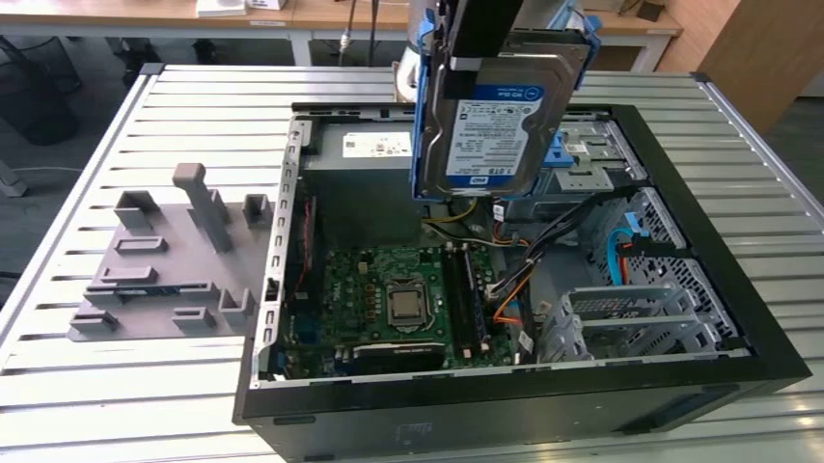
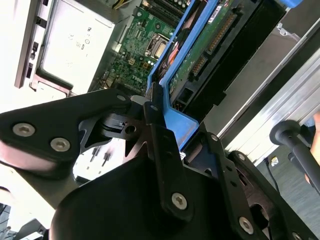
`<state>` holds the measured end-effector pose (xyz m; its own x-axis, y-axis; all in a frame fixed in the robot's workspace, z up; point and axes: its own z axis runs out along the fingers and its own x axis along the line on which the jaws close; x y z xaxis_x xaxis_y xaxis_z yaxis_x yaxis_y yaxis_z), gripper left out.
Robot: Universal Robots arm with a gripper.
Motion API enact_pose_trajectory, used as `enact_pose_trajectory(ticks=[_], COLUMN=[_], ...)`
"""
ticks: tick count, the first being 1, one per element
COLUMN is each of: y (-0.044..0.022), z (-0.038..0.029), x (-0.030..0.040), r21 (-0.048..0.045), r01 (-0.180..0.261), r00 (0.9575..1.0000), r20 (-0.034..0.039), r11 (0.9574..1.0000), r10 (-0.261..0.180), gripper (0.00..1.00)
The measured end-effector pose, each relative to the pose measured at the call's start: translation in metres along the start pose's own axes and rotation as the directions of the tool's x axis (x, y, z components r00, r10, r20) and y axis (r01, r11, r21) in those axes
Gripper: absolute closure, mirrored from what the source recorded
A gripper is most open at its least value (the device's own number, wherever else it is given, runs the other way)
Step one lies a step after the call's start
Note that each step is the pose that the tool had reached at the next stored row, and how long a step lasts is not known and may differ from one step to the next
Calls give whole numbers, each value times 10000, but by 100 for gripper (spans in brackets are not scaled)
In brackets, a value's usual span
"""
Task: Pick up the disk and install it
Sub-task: 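Pick up the disk, then insert the disk into the insertion slot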
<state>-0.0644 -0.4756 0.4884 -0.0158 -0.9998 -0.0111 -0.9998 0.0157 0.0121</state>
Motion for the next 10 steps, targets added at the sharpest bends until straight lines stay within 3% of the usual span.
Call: enact_pose_trajectory(ticks=[10], y=[-9], z=[0], x=[0], r21=[0], r01=[-1], r00=[10000], r20=[0], r11=[10000], r10=[1], gripper=[64])
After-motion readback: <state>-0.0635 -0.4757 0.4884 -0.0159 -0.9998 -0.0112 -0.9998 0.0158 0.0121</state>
